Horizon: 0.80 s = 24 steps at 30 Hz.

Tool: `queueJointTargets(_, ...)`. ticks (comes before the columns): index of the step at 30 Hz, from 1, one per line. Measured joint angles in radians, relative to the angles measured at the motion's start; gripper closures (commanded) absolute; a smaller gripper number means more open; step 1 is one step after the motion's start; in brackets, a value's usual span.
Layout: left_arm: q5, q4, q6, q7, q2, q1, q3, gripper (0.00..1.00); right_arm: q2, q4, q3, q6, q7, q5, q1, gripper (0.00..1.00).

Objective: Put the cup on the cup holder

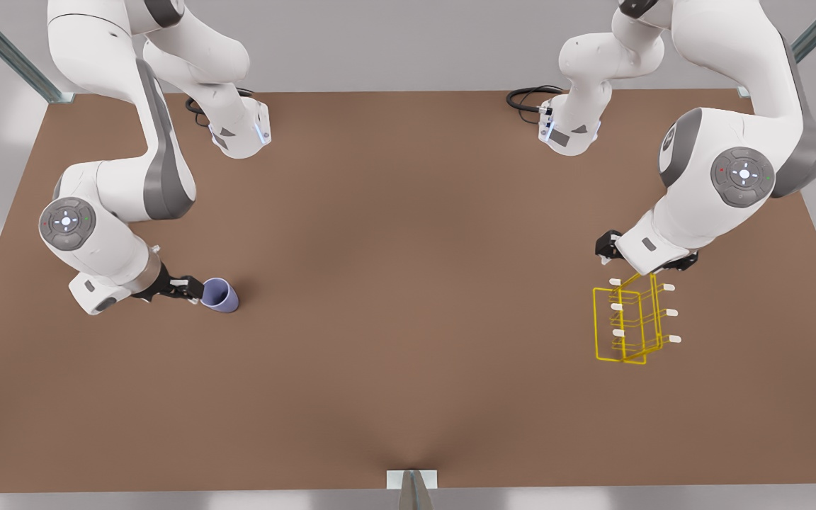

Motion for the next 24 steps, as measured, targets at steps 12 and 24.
queueJointTargets(12, 0.000, 0.000, 0.001, 0.003, 0.000, -0.001, -0.001, 0.00, 0.000, -0.324, 0.017, 0.056, 0.016, 0.030, 0.082, 0.00)
queueJointTargets(24, 0.000, 0.000, -0.001, 0.005, 0.000, -0.002, -0.001, 0.00, -0.161, -0.774, 0.038, 0.527, -0.061, 0.173, -0.001, 0.00)
